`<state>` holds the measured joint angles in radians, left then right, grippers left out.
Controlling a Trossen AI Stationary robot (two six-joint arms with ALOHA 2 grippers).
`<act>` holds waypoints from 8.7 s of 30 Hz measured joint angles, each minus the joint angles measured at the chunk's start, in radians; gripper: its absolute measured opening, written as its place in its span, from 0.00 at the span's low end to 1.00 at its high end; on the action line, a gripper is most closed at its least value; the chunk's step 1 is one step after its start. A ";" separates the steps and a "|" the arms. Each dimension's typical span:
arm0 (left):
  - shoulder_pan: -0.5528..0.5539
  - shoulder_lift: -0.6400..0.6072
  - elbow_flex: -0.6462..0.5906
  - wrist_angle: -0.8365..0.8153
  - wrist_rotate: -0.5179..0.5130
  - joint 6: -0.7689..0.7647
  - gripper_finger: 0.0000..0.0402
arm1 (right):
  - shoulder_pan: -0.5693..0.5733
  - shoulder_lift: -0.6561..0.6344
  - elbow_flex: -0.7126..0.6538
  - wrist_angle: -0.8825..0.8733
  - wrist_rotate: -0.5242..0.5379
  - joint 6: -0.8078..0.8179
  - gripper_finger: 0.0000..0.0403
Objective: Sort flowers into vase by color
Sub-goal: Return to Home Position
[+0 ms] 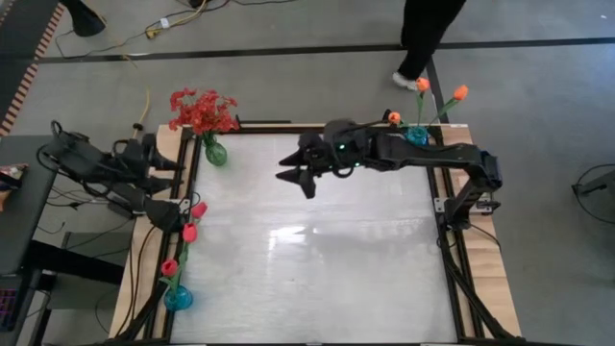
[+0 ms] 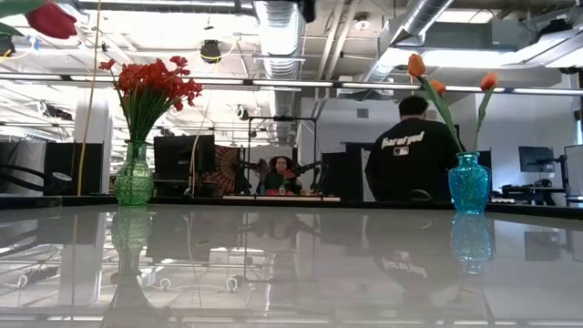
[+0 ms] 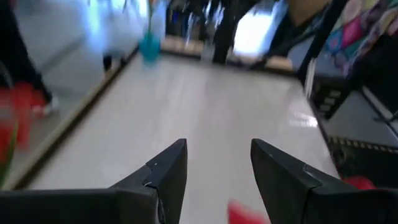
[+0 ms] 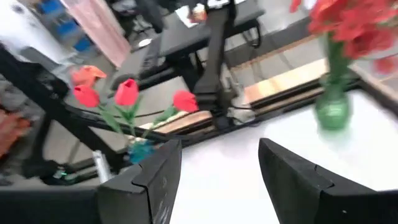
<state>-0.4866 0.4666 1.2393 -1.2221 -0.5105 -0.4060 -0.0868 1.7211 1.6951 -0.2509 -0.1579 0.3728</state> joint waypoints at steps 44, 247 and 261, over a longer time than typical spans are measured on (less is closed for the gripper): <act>0.544 0.113 -0.243 0.709 0.348 0.372 0.41 | -0.093 -0.459 -0.638 0.315 0.109 -0.128 0.14; 0.972 -0.304 -1.233 1.257 0.529 0.043 0.00 | -0.065 -1.668 -1.674 0.251 0.338 -0.347 0.12; 0.972 -0.304 -1.233 1.257 0.529 0.043 0.00 | -0.065 -1.668 -1.674 0.251 0.338 -0.347 0.12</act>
<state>0.4858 0.1631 0.0067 0.0345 0.0185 -0.3626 -0.1516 0.0528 0.0212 0.0005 0.1806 0.0261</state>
